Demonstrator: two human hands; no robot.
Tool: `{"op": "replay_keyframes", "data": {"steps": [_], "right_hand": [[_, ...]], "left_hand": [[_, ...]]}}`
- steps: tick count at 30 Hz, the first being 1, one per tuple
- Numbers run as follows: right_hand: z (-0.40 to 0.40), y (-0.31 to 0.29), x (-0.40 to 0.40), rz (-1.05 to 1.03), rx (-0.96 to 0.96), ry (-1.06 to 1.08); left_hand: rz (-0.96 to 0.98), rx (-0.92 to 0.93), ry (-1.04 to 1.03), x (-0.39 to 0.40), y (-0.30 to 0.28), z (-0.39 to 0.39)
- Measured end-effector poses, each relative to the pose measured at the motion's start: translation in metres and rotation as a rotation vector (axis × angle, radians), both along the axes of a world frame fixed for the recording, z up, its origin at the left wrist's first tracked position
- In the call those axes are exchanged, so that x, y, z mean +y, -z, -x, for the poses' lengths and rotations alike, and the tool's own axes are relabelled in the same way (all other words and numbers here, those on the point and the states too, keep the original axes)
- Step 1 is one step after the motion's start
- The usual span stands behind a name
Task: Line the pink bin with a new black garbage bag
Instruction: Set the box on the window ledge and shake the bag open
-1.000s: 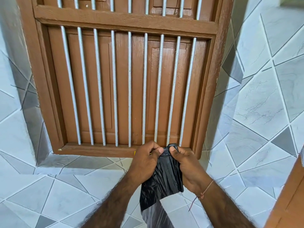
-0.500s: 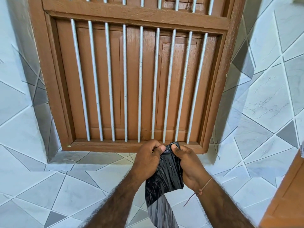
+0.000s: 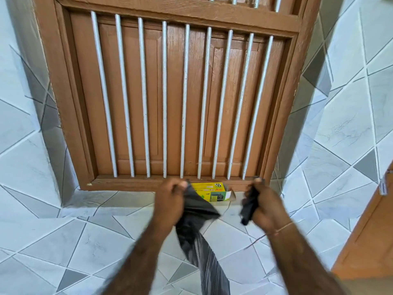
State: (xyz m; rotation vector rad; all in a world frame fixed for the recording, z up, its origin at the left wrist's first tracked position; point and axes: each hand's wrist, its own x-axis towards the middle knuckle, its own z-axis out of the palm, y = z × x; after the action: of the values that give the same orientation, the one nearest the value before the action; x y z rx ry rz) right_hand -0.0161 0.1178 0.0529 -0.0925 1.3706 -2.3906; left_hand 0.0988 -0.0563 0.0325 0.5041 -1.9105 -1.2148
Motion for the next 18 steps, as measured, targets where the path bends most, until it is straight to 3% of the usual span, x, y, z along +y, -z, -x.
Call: {"op": "replay_keyframes", "data": {"steps": [4,8,12,18], "right_hand": [[0.029,-0.009,0.033,-0.012,0.058,-0.03],[0.025,-0.006,0.017,-0.03,0.089,-0.061],[0.041,0.009,0.017,-0.094,0.112,0.015],[0.073,0.029,0.028,-0.178,0.136,0.074]], "left_hand": [[-0.135,-0.055,-0.076,-0.046,0.01,-0.022],[-0.073,-0.07,0.009,-0.037,0.01,-0.016],[0.099,-0.153,0.05,-0.031,0.016,-0.011],[0.465,-0.547,0.051,-0.021,0.026,0.019]]}}
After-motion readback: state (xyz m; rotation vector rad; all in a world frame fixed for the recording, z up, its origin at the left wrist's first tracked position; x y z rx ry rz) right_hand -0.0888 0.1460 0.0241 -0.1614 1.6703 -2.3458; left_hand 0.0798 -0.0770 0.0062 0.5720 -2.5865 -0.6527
